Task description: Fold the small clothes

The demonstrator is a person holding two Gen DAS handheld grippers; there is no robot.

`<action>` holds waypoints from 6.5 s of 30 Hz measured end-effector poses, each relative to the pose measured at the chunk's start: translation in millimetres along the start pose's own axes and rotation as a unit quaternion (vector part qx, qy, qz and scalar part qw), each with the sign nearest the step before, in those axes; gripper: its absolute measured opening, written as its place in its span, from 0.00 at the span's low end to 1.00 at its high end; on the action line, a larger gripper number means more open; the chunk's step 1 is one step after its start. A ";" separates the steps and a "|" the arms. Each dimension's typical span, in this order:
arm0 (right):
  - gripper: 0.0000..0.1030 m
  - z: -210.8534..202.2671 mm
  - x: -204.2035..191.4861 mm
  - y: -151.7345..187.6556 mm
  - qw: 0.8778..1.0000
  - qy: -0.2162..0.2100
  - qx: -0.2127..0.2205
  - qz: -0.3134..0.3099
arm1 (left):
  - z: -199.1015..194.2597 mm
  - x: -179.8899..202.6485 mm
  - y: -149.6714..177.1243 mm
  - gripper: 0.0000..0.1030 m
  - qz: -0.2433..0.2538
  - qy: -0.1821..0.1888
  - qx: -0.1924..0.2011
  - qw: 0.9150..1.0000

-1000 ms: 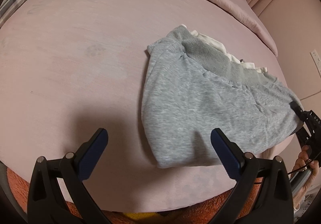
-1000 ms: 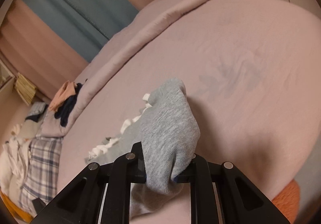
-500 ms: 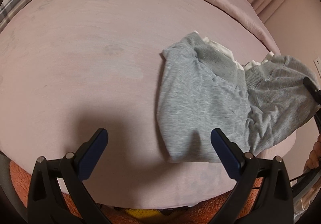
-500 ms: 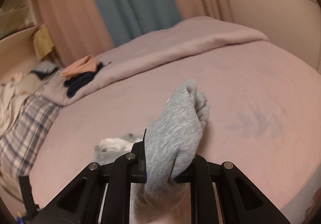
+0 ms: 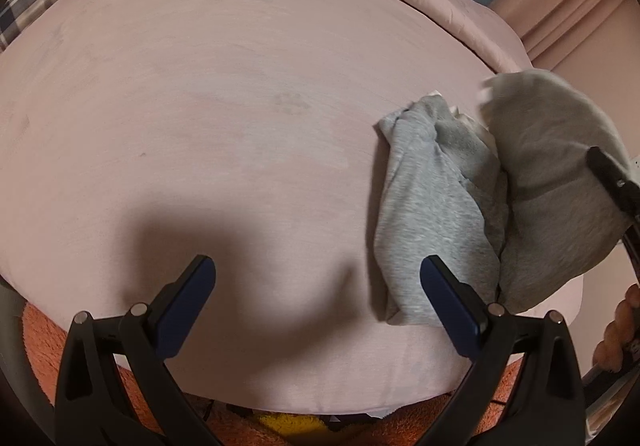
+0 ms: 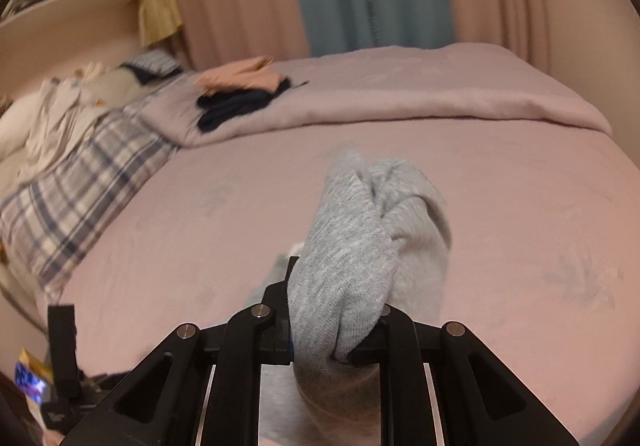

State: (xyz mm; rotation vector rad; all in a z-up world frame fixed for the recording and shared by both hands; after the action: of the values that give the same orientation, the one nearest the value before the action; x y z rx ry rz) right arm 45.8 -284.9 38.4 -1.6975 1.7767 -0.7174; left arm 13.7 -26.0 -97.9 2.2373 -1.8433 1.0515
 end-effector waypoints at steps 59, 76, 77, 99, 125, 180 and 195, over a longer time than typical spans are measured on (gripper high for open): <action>0.29 65.9 -54.9 65.9 0.984 -0.076 -0.139 -0.085 | -21.4 -19.7 7.4 0.99 -0.014 -0.009 0.011 1.000; 0.77 26.7 5.2 40.1 0.994 -0.063 -0.091 0.009 | -21.1 1.5 3.8 0.99 0.012 0.020 0.015 1.000; 0.78 25.8 9.8 39.8 0.994 -0.058 -0.089 0.017 | -19.3 4.2 3.0 0.99 0.014 0.019 0.014 1.000; 0.90 65.6 79.6 74.6 0.966 -0.086 -0.178 0.165 | 74.8 65.8 -7.7 0.99 0.063 0.063 -0.070 0.994; 0.39 82.0 47.4 51.3 0.963 -0.155 -0.179 0.132 | 64.0 117.6 -28.4 0.54 0.086 0.132 -0.029 0.987; 0.91 -13.5 34.5 -3.7 0.998 -0.010 -0.017 0.052 | -59.7 110.7 -36.2 1.00 0.112 0.061 0.121 0.985; 0.91 -28.3 30.7 12.0 0.998 0.040 -0.001 0.048 | -58.8 108.2 -19.7 1.00 0.123 0.039 0.103 0.986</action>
State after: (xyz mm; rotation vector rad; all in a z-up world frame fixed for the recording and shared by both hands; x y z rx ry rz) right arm 16.2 -315.2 48.1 -1.5925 1.8999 -0.7509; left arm 9.9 -85.6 11.6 2.0704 -2.1055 1.4072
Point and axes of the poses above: each gripper's, at about its wrist camera, not at the fingertips, and z roughly the way its jaws point, x to its right, y to its underside, the point moved 1 cm from there along z, roughly the way its jaws point, and after that the axes turned 11 degrees about y, right-handed, at the moved point
